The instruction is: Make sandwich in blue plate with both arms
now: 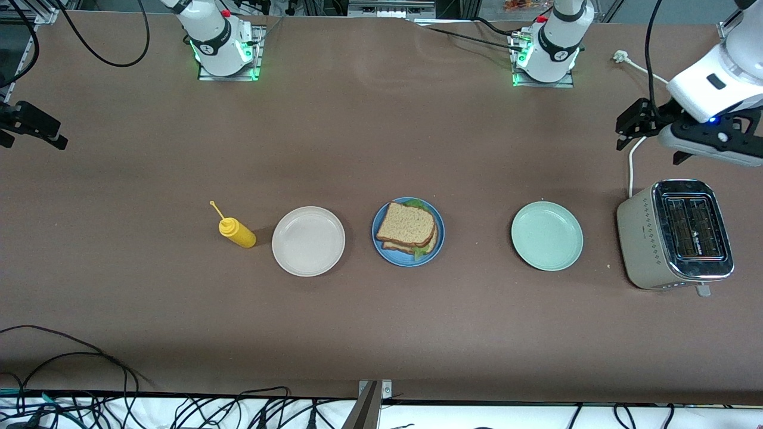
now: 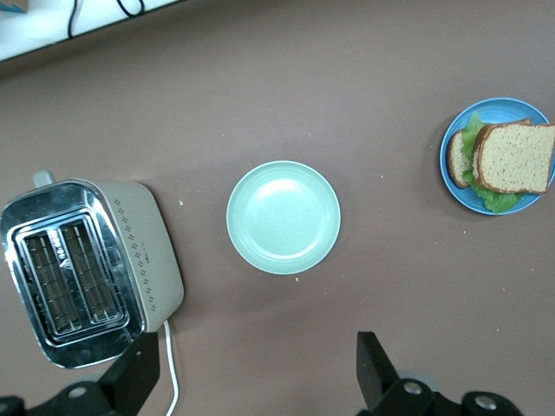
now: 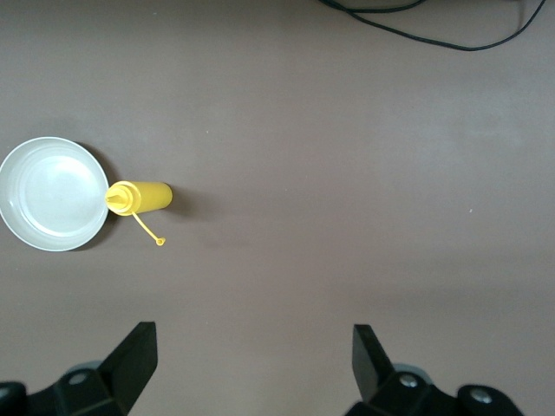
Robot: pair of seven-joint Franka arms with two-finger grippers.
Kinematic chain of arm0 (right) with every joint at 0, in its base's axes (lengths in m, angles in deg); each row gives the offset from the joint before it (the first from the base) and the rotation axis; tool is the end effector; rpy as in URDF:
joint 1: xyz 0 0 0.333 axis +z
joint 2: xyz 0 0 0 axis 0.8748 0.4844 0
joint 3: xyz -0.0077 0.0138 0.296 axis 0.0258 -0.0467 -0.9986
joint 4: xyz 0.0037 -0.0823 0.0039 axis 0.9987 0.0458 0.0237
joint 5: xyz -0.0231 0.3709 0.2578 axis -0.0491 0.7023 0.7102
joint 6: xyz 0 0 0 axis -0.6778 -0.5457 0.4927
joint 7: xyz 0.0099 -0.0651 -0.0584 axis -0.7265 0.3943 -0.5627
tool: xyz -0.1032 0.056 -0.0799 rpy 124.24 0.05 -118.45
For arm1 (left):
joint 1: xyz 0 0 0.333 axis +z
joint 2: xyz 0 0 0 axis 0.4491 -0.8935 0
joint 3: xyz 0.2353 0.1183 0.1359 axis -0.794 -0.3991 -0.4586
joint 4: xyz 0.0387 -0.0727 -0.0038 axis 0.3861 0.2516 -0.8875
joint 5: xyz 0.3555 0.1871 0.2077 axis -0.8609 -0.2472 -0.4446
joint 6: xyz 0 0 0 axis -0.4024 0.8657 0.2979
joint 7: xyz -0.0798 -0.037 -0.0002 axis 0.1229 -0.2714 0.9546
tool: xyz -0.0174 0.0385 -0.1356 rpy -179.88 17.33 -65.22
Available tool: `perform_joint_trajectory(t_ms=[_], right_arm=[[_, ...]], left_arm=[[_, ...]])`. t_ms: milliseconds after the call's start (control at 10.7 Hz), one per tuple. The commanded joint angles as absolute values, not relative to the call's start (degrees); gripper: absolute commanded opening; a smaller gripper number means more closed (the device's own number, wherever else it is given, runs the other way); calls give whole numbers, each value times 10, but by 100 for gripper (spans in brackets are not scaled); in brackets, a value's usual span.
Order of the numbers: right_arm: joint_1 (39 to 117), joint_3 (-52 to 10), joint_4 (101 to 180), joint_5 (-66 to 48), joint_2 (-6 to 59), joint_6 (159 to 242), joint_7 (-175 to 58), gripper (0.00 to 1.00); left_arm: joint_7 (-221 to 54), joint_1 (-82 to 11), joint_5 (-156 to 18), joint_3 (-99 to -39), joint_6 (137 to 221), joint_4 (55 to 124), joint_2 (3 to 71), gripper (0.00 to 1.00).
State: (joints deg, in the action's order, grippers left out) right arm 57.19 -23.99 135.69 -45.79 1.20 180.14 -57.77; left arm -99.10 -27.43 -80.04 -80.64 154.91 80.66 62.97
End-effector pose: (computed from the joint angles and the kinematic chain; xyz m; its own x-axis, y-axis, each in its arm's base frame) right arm 0.6125 -0.0659 0.5633 0.9978 -0.0323 0.0582 -0.0320 -0.9995 -0.0066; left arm 0.6156 -0.0733 0.5747 0.9582 -0.2834 0.0391 -0.2821 -0.9587 -0.0366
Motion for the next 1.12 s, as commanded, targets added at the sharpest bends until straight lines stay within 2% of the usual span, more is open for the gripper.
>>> perform_joint_trajectory(t_ms=[0, 841, 1028], right_arm=[[568, -241, 1343, -452, 16, 1792, -577, 100], [567, -241, 1343, -452, 17, 1792, -574, 100], [567, -241, 1343, -452, 17, 1792, -574, 100]], left_arm=[[-984, -284, -800, -813, 1495, 795, 638, 100], [-910, -282, -785, -815, 1469, 785, 635, 100], [-909, -281, -780, -818, 1468, 761, 625, 100]])
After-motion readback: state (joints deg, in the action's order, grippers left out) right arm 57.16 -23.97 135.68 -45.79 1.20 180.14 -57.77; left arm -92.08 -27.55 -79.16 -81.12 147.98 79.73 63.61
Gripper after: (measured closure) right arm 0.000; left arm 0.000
